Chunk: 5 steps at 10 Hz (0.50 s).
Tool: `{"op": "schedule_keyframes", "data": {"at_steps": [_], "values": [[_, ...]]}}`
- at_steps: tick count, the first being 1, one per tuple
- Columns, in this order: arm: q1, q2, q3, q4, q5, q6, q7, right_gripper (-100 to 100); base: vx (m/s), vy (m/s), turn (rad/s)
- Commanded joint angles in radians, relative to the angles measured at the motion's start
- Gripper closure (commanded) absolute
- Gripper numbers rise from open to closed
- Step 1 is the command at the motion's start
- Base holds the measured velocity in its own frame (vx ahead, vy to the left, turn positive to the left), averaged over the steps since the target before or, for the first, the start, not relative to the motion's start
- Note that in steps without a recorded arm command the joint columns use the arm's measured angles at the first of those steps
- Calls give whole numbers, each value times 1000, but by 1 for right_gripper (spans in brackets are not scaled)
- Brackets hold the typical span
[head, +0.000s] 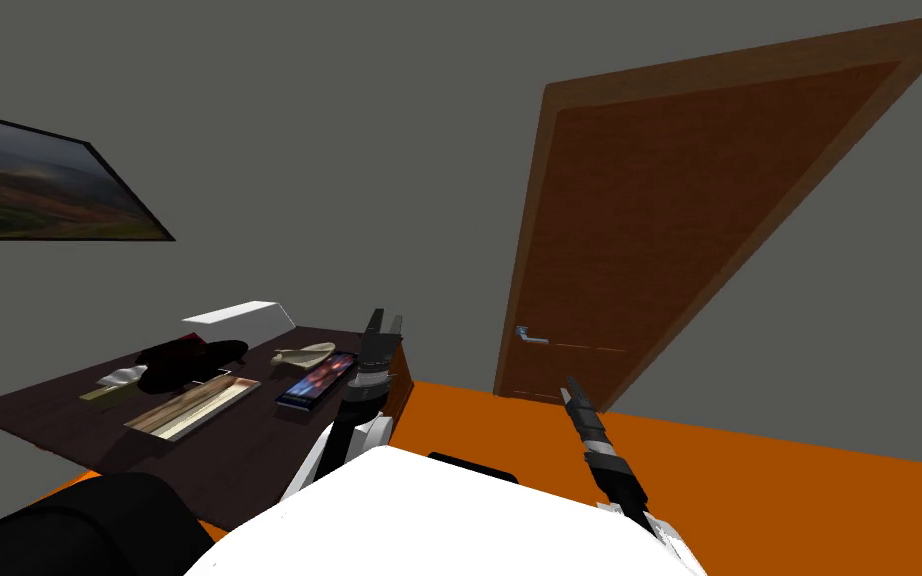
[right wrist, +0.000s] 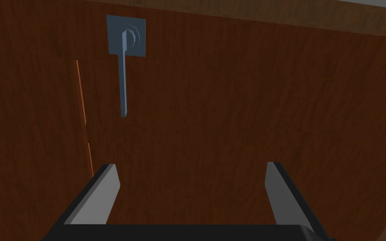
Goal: Pull the door open
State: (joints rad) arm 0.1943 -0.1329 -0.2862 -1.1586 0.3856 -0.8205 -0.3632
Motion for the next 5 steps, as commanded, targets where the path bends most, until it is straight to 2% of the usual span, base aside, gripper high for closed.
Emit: {"op": "schedule_keyframes", "data": {"at_steps": [1,5], "values": [[-10,-4,-12,43,12,-16,-19,-100,89,16,23],[-33,-10,-38,134,41,-44,-58,-100,94,4,25]]}}
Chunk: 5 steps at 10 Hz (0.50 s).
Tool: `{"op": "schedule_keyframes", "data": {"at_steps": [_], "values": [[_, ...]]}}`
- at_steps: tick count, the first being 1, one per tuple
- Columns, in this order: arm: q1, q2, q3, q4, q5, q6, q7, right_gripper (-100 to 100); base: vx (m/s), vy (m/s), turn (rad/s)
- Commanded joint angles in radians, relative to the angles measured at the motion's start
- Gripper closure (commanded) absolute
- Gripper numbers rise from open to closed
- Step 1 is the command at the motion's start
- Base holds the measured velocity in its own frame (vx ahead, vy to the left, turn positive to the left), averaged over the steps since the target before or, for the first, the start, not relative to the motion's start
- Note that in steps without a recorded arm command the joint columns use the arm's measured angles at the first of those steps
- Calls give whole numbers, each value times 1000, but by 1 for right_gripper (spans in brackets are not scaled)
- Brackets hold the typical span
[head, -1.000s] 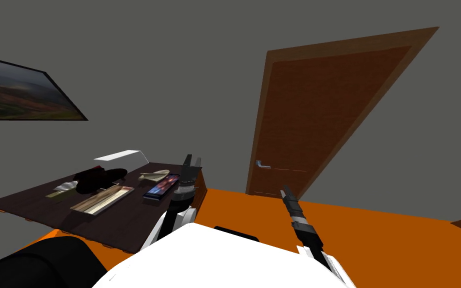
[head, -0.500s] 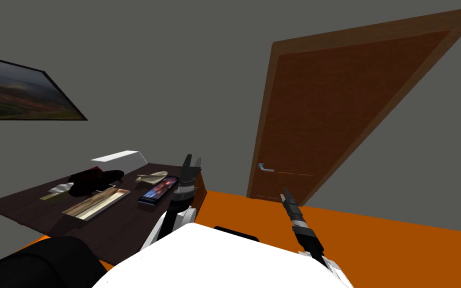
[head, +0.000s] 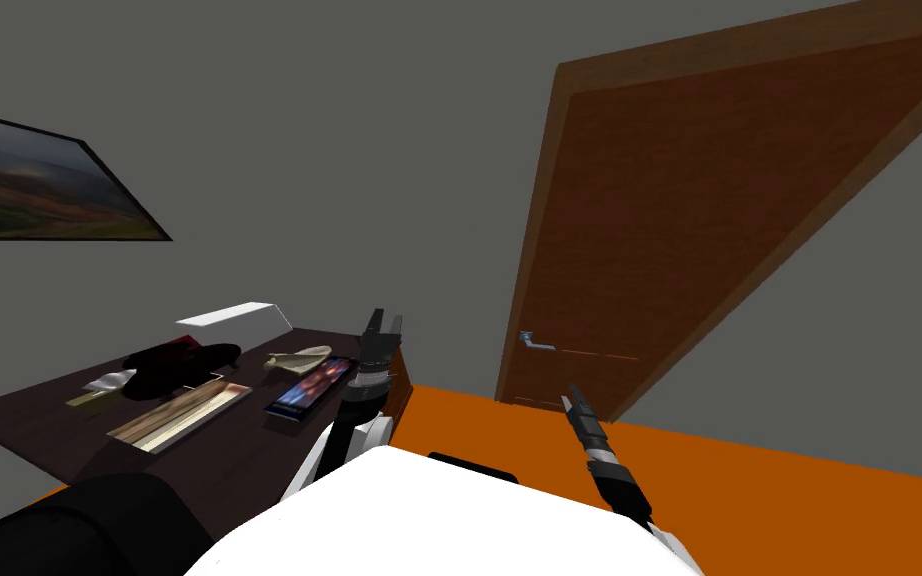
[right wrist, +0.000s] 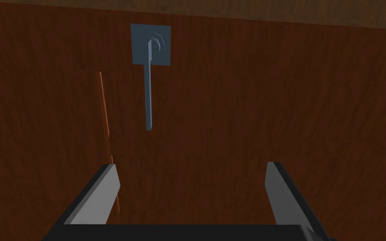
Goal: Pull the door open
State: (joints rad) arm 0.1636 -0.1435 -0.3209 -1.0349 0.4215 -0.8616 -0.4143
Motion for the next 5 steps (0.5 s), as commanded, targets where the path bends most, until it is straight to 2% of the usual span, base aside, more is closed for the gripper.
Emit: {"op": "schedule_keyframes", "data": {"at_steps": [1,5], "values": [[-8,-1,-9,32,12,-9,-16,-100,93,-5,24],[-27,-5,-29,105,35,-31,-47,-100,102,-1,22]]}}
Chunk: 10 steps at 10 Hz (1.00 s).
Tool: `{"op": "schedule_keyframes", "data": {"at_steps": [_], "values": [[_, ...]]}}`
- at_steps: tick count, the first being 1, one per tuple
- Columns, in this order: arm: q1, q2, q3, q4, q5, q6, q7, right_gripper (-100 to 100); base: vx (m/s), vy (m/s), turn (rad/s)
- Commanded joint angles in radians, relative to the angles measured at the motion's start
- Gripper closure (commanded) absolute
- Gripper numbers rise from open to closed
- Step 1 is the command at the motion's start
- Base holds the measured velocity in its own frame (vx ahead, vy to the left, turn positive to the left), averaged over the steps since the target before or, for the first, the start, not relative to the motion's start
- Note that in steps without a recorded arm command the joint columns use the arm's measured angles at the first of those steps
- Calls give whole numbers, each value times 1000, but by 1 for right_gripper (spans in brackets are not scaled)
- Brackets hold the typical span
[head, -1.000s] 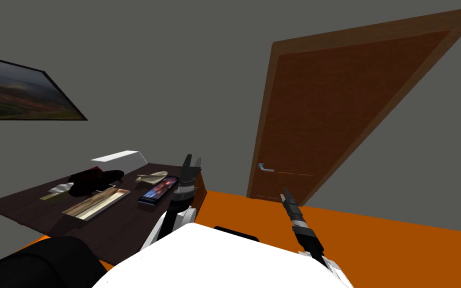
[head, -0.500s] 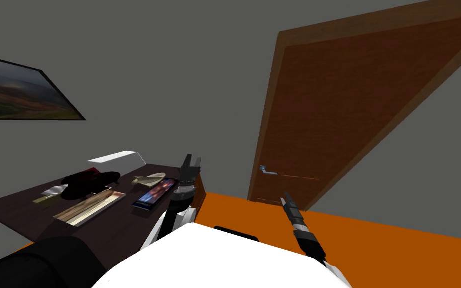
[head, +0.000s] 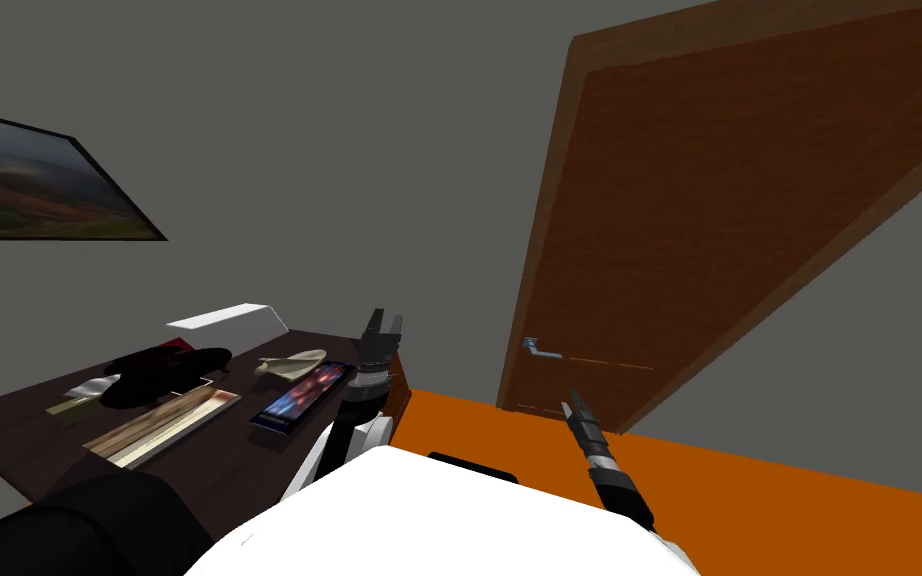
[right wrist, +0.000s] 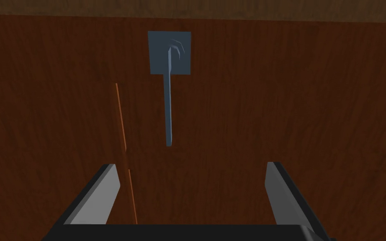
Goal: Pull the door open
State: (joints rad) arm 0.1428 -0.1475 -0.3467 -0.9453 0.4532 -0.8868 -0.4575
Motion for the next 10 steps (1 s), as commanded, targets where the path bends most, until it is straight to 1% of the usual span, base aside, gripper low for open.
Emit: {"op": "schedule_keyframes", "data": {"at_steps": [1,2,5,6,7,8,9,10], "values": [[-10,-2,-9,33,9,-11,-11,-100,96,2,19],[-14,-3,-13,48,13,-16,-18,-100,93,-9,18],[-33,-6,-33,121,36,-37,-49,-100,143,-6,26],[-28,-5,-29,105,31,-32,-40,-100,80,3,6],[-29,-16,-40,125,17,-42,-40,-100,143,10,154],[-30,-20,-44,133,12,-46,-38,-100,207,5,127],[-31,-30,-53,149,-1,-54,-35,-100,193,5,112],[-32,-40,-63,167,-14,-62,-32,-100,178,9,213]]}}
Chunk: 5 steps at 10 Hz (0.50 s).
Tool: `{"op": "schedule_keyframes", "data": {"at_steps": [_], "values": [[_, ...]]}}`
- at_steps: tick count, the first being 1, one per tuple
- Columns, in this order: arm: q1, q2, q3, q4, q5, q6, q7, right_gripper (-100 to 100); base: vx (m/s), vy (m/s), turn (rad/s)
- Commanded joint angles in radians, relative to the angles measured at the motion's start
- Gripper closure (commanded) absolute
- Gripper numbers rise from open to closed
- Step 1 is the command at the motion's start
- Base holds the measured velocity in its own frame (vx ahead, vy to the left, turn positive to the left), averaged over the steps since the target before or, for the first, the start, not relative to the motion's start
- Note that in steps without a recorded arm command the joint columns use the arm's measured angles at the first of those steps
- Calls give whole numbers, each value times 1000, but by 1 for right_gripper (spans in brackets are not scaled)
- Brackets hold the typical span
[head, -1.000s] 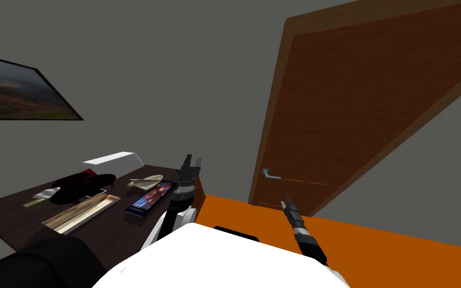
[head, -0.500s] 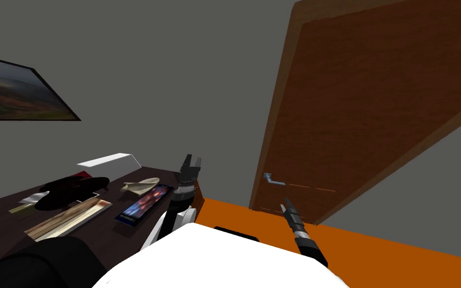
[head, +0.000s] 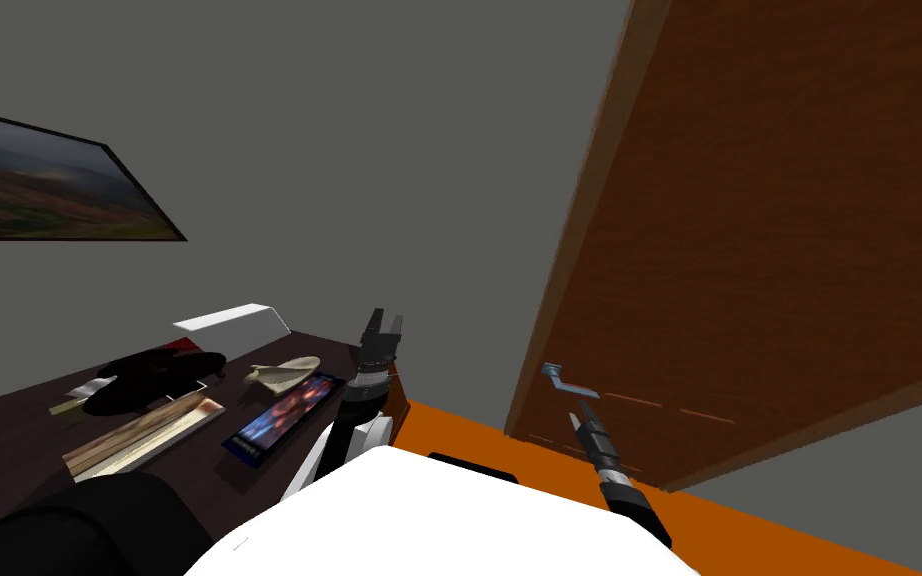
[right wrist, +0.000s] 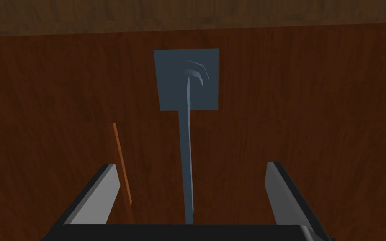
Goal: Pull the door open
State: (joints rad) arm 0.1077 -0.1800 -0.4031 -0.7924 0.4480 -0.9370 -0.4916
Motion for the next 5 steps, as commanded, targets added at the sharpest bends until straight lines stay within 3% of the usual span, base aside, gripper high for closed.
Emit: {"op": "schedule_keyframes", "data": {"at_steps": [1,4,5], "values": [[2,-17,-17,32,-23,-20,5,-100,191,30,185],[0,-39,-38,70,-52,-39,12,-100,192,0,127],[-10,-39,-37,90,-49,-47,17,-100,74,-2,26]]}}
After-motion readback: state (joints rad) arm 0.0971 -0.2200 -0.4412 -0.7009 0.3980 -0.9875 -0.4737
